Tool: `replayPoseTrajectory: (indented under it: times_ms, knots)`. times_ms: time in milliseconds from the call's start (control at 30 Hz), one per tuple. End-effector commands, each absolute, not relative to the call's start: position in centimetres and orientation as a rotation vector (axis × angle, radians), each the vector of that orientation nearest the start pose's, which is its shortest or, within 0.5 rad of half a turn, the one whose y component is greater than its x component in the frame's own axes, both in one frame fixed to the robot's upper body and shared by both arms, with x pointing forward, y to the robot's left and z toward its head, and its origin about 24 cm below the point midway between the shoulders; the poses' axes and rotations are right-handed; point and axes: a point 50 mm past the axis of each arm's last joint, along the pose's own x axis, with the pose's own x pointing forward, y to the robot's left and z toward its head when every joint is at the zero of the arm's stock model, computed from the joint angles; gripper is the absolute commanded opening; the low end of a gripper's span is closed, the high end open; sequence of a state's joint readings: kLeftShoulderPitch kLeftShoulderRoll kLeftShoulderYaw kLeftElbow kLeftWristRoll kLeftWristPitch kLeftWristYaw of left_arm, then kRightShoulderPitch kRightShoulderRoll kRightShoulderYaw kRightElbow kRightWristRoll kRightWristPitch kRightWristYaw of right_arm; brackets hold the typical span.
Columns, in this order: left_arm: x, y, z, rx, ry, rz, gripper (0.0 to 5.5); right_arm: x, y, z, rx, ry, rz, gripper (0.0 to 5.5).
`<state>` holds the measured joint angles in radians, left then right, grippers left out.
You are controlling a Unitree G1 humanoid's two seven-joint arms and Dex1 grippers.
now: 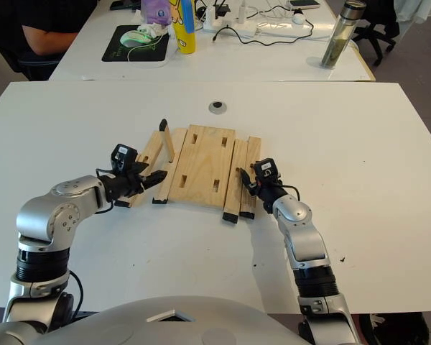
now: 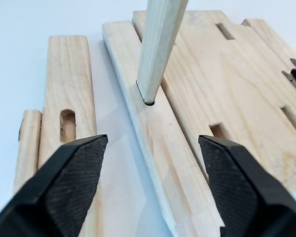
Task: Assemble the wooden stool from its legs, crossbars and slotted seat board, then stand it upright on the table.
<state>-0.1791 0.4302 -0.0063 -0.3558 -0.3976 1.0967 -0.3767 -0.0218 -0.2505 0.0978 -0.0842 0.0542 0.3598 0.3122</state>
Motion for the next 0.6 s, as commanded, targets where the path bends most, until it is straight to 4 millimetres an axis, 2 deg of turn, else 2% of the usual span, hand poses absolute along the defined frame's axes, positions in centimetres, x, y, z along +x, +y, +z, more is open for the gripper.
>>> replayPoseTrajectory:
  times_ms: [33, 600]
  knots:
    - [24.26, 17.32, 6.44, 0.029, 0.706, -0.497, 3.46, 25.11, -15.86, 3.13, -0.182, 0.310, 0.397, 2.58]
    - [23.75, 16.58, 6.03, 0.046, 0.735, -0.552, 3.46, 25.15, -15.67, 3.28, -0.180, 0.306, 0.402, 2.58]
